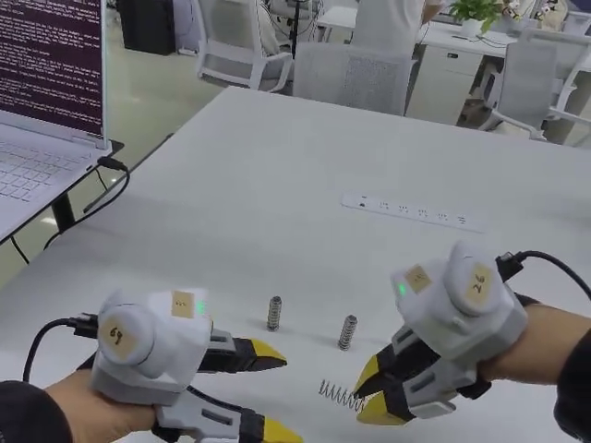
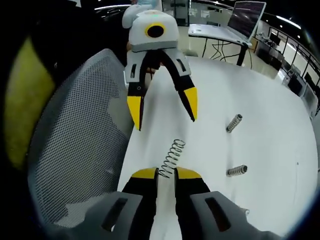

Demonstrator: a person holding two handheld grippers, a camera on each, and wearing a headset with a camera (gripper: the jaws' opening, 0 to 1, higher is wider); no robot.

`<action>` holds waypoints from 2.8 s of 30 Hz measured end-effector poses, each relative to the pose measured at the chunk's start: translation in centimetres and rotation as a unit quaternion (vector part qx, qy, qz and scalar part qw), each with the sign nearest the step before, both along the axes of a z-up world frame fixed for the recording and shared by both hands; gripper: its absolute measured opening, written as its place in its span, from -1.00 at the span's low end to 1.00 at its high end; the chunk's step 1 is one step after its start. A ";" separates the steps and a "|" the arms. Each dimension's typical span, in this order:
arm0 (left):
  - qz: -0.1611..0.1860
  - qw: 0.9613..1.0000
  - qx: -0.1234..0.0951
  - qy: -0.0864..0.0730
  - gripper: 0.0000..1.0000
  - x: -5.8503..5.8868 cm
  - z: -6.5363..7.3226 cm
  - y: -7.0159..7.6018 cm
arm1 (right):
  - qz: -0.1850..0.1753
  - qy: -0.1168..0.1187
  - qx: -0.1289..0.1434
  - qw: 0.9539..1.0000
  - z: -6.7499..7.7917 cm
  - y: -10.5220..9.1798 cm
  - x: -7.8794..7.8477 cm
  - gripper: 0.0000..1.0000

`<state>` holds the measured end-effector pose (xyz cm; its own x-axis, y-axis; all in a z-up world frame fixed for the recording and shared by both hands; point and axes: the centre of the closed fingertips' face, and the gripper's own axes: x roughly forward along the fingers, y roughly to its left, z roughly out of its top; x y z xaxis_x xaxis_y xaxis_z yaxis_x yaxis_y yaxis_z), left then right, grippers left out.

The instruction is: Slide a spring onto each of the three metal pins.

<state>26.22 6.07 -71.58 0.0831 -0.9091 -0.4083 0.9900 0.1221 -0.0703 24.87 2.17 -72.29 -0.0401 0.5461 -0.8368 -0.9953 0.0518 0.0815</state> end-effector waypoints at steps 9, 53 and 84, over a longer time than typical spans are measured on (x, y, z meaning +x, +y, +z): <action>-0.032 0.999 -0.019 0.006 -0.33 -0.8 0.7 -0.6 | 0.043 -0.007 -0.002 0.999 0.8 1.1 -0.9 -0.81; -0.079 0.997 -0.011 0.022 -0.96 -2.7 0.7 -1.3 | 0.098 -0.008 -0.027 0.995 1.1 1.9 -2.0 -0.83; -0.063 0.998 -0.020 0.012 -0.96 -2.0 1.2 -1.6 | 0.052 -0.007 -0.052 0.997 1.2 2.7 -1.1 -0.85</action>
<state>24.24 4.48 -70.35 -0.0417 -0.9274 -0.3719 0.9953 -0.0058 -0.0971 23.80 4.86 -71.07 -0.0802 0.4499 -0.8895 -0.9967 -0.0444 0.0674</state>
